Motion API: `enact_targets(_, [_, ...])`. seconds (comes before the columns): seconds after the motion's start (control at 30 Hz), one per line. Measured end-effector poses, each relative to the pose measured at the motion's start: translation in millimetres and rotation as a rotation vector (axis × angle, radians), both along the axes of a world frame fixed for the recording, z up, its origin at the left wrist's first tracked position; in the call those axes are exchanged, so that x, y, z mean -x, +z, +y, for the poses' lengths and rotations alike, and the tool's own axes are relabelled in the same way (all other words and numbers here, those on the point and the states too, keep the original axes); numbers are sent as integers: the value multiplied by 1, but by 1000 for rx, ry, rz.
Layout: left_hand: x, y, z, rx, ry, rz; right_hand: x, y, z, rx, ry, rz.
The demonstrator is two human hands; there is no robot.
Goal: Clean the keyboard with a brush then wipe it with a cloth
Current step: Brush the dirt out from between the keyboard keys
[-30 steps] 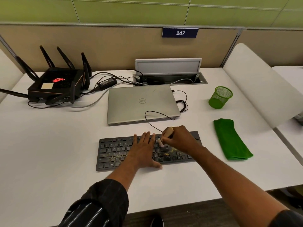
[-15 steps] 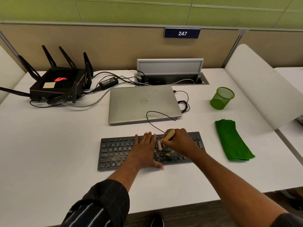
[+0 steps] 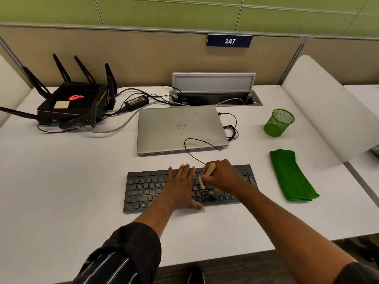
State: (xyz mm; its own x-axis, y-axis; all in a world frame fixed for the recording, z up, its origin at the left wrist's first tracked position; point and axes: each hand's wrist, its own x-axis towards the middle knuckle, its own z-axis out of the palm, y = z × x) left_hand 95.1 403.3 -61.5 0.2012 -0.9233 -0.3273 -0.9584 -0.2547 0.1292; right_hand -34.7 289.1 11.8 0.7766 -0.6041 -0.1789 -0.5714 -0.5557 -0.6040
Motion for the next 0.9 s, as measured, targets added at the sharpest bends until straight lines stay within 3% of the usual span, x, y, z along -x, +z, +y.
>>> enact_targets(0.2, [-1,-1,0,-2,-5,-13,-6,1,1,21,70,96])
enact_targets(0.5, [-9,2,8,-1,22,-6,-7,0,5,12,-82,-96])
enact_targets(0.9, [-21,7,18,-21,-13,-12,-12,3,17,0,9,30])
